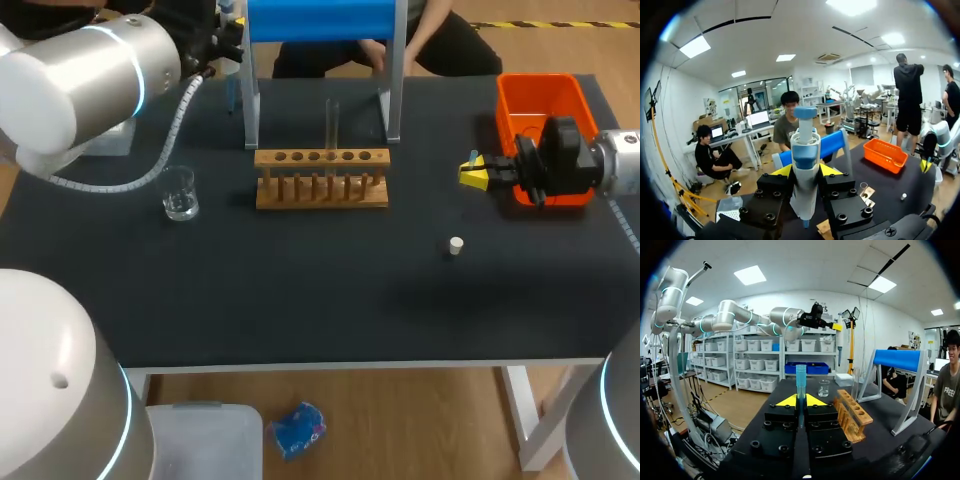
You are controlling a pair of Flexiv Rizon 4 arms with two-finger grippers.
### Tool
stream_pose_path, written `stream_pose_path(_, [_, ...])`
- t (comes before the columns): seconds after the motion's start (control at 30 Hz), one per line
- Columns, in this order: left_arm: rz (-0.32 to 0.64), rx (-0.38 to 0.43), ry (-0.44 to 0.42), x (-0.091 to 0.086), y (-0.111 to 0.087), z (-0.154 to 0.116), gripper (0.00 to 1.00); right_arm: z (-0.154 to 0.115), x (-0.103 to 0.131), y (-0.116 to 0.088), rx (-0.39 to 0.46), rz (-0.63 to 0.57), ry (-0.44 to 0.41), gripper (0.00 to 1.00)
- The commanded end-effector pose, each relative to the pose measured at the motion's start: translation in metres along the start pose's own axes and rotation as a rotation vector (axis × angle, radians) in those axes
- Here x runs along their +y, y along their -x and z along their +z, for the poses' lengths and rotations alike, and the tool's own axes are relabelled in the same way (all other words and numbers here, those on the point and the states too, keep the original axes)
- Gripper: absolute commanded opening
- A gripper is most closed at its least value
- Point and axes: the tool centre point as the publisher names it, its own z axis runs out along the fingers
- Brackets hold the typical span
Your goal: Invert the test tube, pick up the pipette, mount the tip to pipette, aspirate from beaker and dispense into the tube, eject the tip, return the pipette, and cap with the stopper.
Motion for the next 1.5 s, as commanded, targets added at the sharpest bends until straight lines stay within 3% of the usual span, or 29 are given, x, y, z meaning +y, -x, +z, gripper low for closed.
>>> stream_pose_path(0.03, [0.038,0.135,0.007,0.001,-0.009,-0.009,0.00,0.000,0.001,-0.001,-0.002,-0.001,-0.003,0.00])
stream_pose_path(0.2, [0.019,0.175,-0.013,0.006,-0.024,-0.036,0.00,0.000,0.001,-0.001,-0.002,-0.001,-0.003,0.00])
stream_pose_path(0.43, [-0.009,0.264,-0.046,-0.003,-0.056,-0.062,0.00,0.000,0.001,-0.001,-0.002,-0.001,-0.003,0.00])
stream_pose_path(0.57, [0.021,0.357,-0.022,-0.010,-0.077,-0.066,0.00,0.000,0.001,-0.001,-0.002,-0.001,-0.003,0.00])
stream_pose_path(0.63, [0.054,0.466,0.010,-0.015,-0.090,-0.066,0.00,0.000,0.001,-0.001,-0.002,-0.001,-0.003,0.00])
stream_pose_path(1.13, [0.054,0.466,0.010,-0.015,-0.090,-0.066,0.00,0.000,0.001,-0.001,-0.002,-0.001,-0.003,0.00])
stream_pose_path(1.23, [0.055,0.559,-0.055,-0.019,-0.100,-0.061,0.00,0.000,0.001,-0.001,-0.002,-0.001,-0.003,0.00])
stream_pose_path(1.33, [0.089,0.685,-0.070,-0.027,-0.120,-0.058,0.00,0.000,0.001,-0.001,-0.002,-0.001,-0.003,0.00])
stream_pose_path(1.5, [0.116,0.805,-0.076,-0.038,-0.147,-0.057,0.00,0.000,0.001,-0.001,-0.002,-0.001,-0.003,0.00])
